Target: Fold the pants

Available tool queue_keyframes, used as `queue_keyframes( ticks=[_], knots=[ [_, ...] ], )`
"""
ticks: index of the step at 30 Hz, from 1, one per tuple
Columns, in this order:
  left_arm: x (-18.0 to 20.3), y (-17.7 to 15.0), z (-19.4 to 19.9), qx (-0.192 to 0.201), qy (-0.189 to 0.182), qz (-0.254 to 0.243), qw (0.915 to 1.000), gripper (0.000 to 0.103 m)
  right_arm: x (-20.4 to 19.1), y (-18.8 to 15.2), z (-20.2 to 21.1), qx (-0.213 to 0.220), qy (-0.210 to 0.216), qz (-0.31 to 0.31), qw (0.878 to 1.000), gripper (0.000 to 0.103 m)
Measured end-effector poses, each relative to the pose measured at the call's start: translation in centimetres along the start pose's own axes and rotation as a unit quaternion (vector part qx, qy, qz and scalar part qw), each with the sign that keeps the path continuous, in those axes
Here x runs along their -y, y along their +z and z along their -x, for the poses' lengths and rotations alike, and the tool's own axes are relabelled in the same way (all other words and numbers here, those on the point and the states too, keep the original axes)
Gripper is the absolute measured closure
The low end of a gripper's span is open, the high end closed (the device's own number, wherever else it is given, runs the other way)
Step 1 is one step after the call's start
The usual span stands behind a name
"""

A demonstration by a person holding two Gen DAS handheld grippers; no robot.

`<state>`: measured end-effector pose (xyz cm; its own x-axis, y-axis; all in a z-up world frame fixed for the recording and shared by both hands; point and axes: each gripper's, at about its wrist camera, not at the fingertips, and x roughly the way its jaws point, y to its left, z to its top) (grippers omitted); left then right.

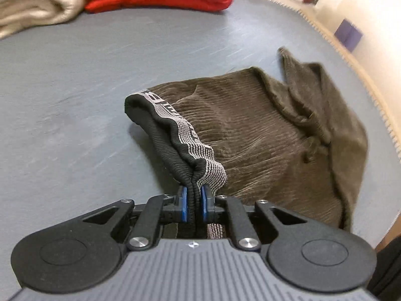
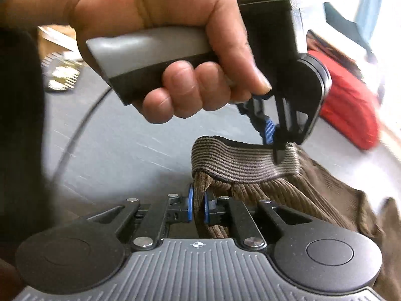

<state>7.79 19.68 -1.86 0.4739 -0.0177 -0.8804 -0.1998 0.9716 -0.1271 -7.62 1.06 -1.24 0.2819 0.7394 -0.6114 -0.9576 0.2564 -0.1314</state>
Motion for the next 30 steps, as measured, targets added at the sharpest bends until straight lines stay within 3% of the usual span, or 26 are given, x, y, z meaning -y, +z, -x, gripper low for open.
queue_keyframes(
  ticks=[5,8,10,13,16,22,24,25,26,28,30],
  knots=[
    [-3.9,-2.9,1.8,0.002,0.010,0.075,0.9971,0.091,-3.2,0.6,0.2,0.004,0.047,-0.012,0.999,0.095],
    [-3.2,-3.2,2.6,0.008,0.016,0.063,0.9979,0.091,-3.9,0.8,-0.6,-0.025,0.056,-0.037,0.997,0.094],
    [-2.4,-3.2,3.2,0.023,0.042,0.051,0.9976,0.091,-3.1,0.6,-1.5,-0.045,0.046,-0.048,0.997,0.090],
    [-1.9,-3.3,4.8,0.054,0.059,0.057,0.9952,0.079,-1.5,-0.2,-1.2,-0.064,0.042,-0.083,0.994,0.083],
    [-0.7,-3.4,5.9,0.077,0.045,0.063,0.9940,0.074,1.3,-0.5,1.0,-0.047,0.011,-0.121,0.991,0.073],
    [1.6,-3.9,8.2,0.120,-0.006,0.082,0.9894,0.074,8.8,-0.5,8.4,0.015,-0.074,-0.208,0.975,0.073],
    [2.3,-4.4,9.0,0.127,-0.033,0.102,0.9860,0.074,12.5,-1.0,11.7,0.042,-0.110,-0.251,0.961,0.066],
    [2.8,-4.7,9.0,0.127,-0.044,0.110,0.9848,0.074,14.0,-1.7,13.1,0.049,-0.122,-0.264,0.956,0.056],
    [3.4,-5.0,9.1,0.127,-0.056,0.116,0.9836,0.072,15.7,-1.8,13.9,0.056,-0.135,-0.270,0.952,0.049],
    [5.0,-5.6,9.0,0.124,-0.064,0.108,0.9844,0.065,19.2,-2.6,15.7,0.065,-0.176,-0.272,0.944,0.047],
    [7.2,-5.9,8.6,0.120,-0.052,0.073,0.9888,0.055,22.5,-3.8,17.1,0.066,-0.214,-0.270,0.937,0.044]
  ],
)
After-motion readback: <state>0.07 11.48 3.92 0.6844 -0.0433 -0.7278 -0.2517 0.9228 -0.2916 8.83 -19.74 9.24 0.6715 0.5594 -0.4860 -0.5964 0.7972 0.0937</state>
